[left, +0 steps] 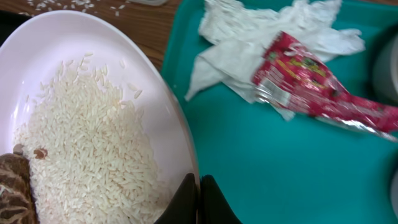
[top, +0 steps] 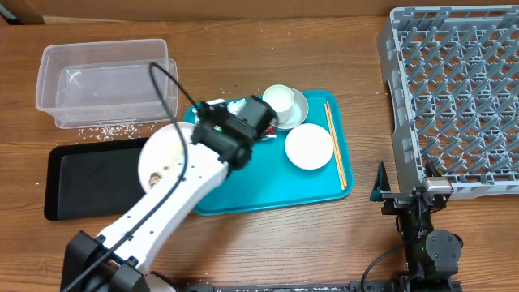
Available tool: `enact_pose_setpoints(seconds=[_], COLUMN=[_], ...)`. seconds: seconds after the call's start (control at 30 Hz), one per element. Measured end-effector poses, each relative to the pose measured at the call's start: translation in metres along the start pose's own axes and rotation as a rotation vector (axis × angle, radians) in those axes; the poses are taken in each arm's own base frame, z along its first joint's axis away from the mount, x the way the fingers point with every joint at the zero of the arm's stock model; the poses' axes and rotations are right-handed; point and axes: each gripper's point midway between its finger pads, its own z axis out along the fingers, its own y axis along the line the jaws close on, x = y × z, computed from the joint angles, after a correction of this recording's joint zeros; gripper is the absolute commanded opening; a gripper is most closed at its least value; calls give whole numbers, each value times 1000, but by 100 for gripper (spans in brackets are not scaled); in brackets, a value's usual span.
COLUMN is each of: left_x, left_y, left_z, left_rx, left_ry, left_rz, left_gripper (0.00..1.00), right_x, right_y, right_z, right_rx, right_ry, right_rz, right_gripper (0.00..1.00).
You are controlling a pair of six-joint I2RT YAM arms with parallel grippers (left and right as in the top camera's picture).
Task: Sort waste into correct bins and load items into the dishwasher
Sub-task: 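Tilt the plate over the black tray to dump rice and food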
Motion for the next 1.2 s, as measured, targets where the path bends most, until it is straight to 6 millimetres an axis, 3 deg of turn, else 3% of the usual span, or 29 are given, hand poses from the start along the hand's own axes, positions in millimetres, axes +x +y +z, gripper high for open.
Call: enact_pose_setpoints(seconds=[0.37, 0.7, 1.0, 1.2], left_x=[-42, -63, -77, -88], left_y=[52, 99, 132, 141], left_z=[35, 60, 68, 64], left_rx=[5, 107, 290, 443], left_ry=[73, 176, 242, 246], left_rz=[-193, -361, -502, -557], left_gripper=[4, 4, 4, 4], right_x=[0, 0, 0, 0], right_y=[0, 0, 0, 0], right_z=[0, 0, 0, 0], right_rx=[0, 0, 0, 0], right_ry=[1, 0, 1, 0], right_rz=[-1, 0, 0, 0], right_gripper=[100, 100, 100, 100])
